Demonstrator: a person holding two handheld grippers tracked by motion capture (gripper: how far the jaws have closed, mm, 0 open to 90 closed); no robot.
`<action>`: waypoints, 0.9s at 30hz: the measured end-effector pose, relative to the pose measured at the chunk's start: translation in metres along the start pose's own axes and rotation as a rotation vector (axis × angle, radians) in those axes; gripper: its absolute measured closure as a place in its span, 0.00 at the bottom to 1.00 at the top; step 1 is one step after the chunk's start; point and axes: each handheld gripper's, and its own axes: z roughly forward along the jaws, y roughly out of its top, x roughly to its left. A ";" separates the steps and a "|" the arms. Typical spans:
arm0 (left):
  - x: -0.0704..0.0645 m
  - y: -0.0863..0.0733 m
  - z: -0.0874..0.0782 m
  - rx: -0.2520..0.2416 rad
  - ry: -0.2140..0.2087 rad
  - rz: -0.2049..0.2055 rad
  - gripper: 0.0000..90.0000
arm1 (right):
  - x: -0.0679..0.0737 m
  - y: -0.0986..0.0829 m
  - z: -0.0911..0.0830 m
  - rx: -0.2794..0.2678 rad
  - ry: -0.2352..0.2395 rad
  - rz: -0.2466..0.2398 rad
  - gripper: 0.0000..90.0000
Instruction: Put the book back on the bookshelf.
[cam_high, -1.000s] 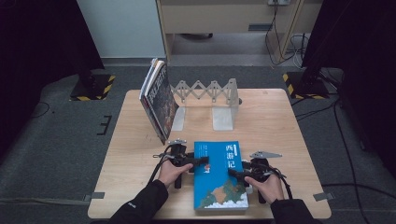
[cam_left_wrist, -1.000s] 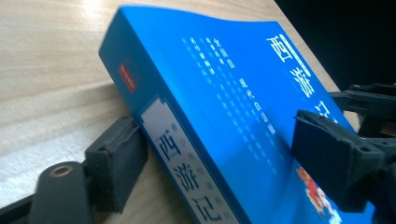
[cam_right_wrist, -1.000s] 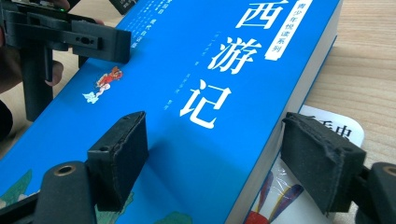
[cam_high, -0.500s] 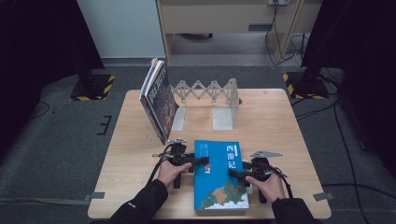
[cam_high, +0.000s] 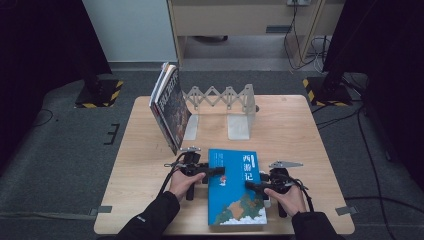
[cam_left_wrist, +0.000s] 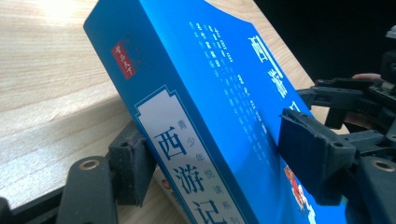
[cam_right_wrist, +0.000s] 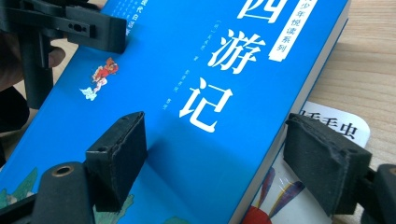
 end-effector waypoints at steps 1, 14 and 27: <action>-0.001 0.000 0.000 -0.002 -0.007 0.007 0.33 | 0.000 0.000 0.000 0.000 0.004 -0.001 0.24; -0.005 -0.001 0.004 0.027 -0.086 -0.035 0.38 | 0.003 0.002 0.003 -0.003 0.020 -0.029 0.24; -0.010 0.003 -0.006 0.029 -0.110 -0.067 0.53 | 0.002 0.003 0.000 -0.015 0.053 -0.023 0.24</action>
